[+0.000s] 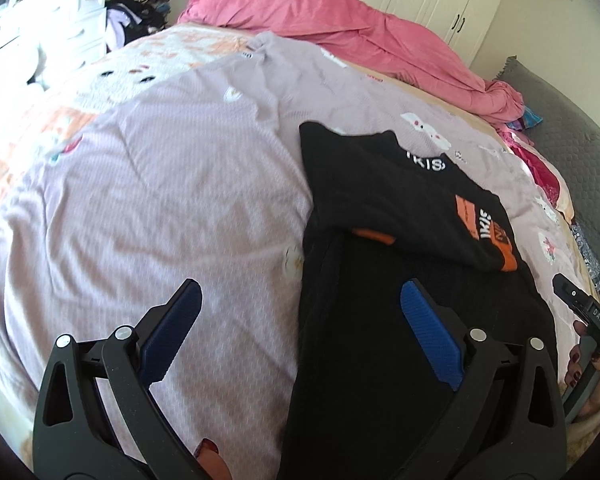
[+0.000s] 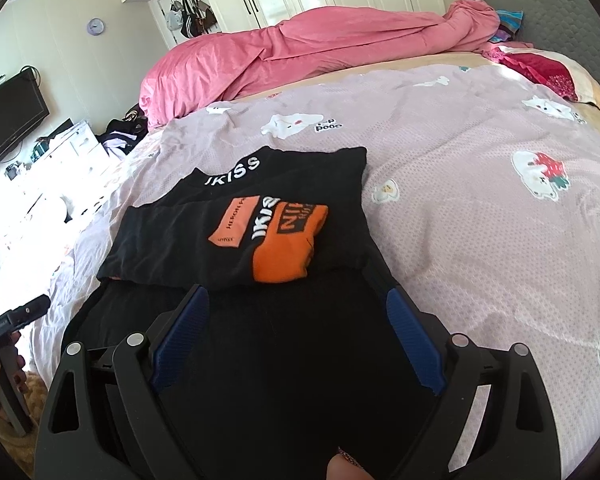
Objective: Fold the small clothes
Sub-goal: 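Grasp the hem of the black shirt with both grippers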
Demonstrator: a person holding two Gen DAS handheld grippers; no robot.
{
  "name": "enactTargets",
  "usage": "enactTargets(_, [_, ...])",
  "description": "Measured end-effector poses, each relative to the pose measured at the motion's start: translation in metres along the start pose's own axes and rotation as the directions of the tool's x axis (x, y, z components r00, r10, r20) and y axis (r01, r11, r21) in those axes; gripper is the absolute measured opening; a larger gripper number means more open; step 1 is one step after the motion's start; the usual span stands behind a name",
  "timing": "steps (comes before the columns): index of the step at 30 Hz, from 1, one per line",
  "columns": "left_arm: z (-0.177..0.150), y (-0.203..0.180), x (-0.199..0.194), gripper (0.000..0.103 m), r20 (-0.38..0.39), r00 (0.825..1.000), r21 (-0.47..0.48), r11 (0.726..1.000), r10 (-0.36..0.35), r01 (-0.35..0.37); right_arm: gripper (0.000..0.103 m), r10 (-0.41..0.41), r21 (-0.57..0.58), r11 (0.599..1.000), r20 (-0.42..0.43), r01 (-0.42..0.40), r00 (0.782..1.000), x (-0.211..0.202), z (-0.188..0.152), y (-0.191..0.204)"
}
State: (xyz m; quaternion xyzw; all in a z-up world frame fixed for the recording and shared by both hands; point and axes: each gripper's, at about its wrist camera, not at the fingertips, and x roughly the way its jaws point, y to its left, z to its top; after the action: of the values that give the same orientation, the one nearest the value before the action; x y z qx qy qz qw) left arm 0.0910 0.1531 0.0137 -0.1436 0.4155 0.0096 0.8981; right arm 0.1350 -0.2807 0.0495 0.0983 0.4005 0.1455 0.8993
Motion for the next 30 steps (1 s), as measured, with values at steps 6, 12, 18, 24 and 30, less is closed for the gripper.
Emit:
enactTargets(6, [-0.015,0.001,-0.008,0.093,-0.012,1.0,0.004,1.0,0.005,-0.005,0.091,-0.01,0.003,1.0,-0.017,0.01,1.0,-0.013,-0.018,-0.006])
enactTargets(12, [-0.029,0.0,-0.01,0.093,-0.035,0.999,0.018,1.0,0.008,-0.008,0.092,-0.018,0.014,1.0,-0.031,0.019,0.999,-0.027,-0.034,-0.011])
enactTargets(18, [-0.042,-0.006,-0.01,0.093,-0.061,0.998,0.048,0.999,0.0,0.003,0.093,-0.019,0.012,1.0,-0.048,0.019,0.999,-0.036,-0.045,-0.011])
enactTargets(24, [-0.054,-0.009,-0.011,0.093,-0.082,0.997,0.071,0.997,-0.008,0.014,0.093,-0.02,0.01,1.0,-0.067,0.021,0.998,-0.043,-0.055,-0.011])
enactTargets(30, [-0.068,-0.007,-0.012,0.093,-0.117,0.992,0.063,0.997,-0.041,0.048,0.093,-0.025,0.016,1.0,-0.073,0.026,0.997,-0.052,-0.064,-0.013])
